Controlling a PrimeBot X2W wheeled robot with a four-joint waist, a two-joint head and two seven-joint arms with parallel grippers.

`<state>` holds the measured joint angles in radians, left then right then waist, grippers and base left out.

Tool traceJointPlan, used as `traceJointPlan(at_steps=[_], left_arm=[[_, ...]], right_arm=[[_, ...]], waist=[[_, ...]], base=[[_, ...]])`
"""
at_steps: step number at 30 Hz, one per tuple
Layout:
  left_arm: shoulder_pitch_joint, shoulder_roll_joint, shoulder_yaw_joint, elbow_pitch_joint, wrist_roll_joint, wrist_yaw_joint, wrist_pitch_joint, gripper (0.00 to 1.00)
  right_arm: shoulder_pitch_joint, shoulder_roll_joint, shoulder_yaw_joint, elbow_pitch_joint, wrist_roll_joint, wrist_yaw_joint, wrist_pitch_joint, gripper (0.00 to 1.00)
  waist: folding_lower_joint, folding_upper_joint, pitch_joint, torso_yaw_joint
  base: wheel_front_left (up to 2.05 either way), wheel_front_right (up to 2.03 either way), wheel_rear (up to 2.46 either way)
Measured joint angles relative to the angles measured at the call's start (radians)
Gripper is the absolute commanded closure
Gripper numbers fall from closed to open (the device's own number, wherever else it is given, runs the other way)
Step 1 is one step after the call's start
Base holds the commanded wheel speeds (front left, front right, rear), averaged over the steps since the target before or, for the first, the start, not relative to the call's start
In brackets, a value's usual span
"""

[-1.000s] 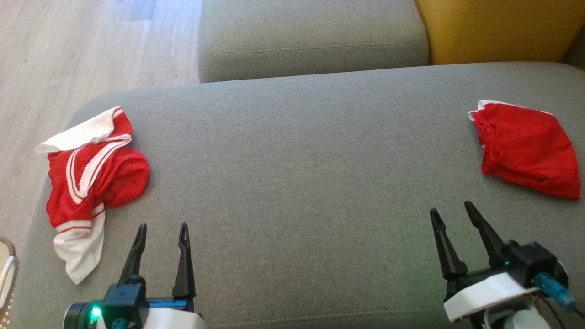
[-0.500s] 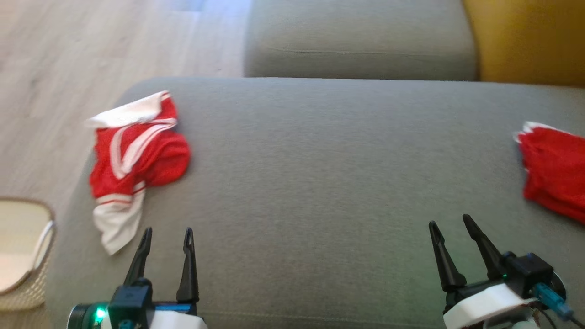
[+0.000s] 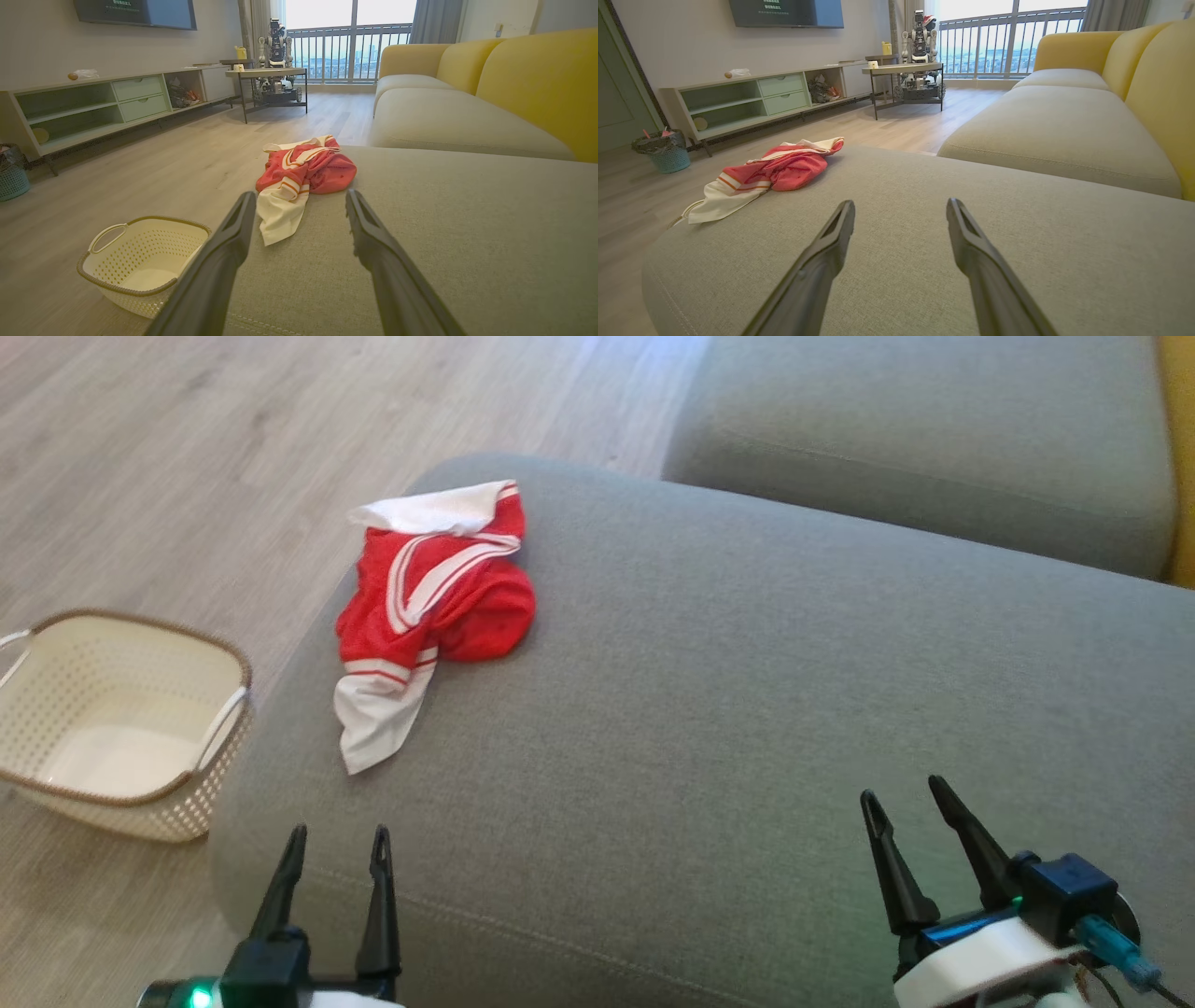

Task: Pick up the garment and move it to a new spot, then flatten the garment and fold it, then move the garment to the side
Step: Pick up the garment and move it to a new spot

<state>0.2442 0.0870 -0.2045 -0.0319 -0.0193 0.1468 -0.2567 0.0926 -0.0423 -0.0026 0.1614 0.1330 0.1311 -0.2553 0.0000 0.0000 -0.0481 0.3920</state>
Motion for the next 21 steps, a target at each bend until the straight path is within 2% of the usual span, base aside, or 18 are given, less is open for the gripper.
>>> traceJointPlan(at_steps=[6,10,14,16,21], left_arm=[[-0.036,0.003,0.027,-0.001,-0.007,-0.002,0.000,0.00],[-0.210,0.021,0.056,0.022,-0.007,-0.025,0.000,0.00],[-0.420,0.069,0.082,0.158,-0.018,-0.070,0.005,0.00],[-0.517,0.101,0.085,0.235,-0.017,-0.094,0.042,0.00],[-0.718,0.120,0.090,0.370,-0.027,-0.137,0.141,0.00]], right_arm=[[-0.006,0.000,0.008,-0.003,-0.027,0.000,0.000,0.00],[-0.039,0.000,0.008,-0.007,-0.067,0.000,0.000,0.00],[-0.089,0.000,0.006,-0.013,-0.106,0.000,0.000,0.00],[-0.116,0.000,0.007,-0.018,-0.123,0.000,0.000,0.00],[-0.167,-0.012,0.002,-0.036,-0.139,0.000,0.000,0.00]], waist=[[0.0001,0.0000,0.057,0.015],[0.0001,0.0000,0.112,0.002],[0.0003,0.0000,0.173,-0.022],[0.0003,0.0000,0.206,-0.037],[0.0004,0.0000,0.280,-0.067]], base=[[0.00,0.00,0.00],[0.00,0.00,0.00],[0.00,0.00,0.00],[0.00,0.00,0.00],[0.00,0.00,0.00]])
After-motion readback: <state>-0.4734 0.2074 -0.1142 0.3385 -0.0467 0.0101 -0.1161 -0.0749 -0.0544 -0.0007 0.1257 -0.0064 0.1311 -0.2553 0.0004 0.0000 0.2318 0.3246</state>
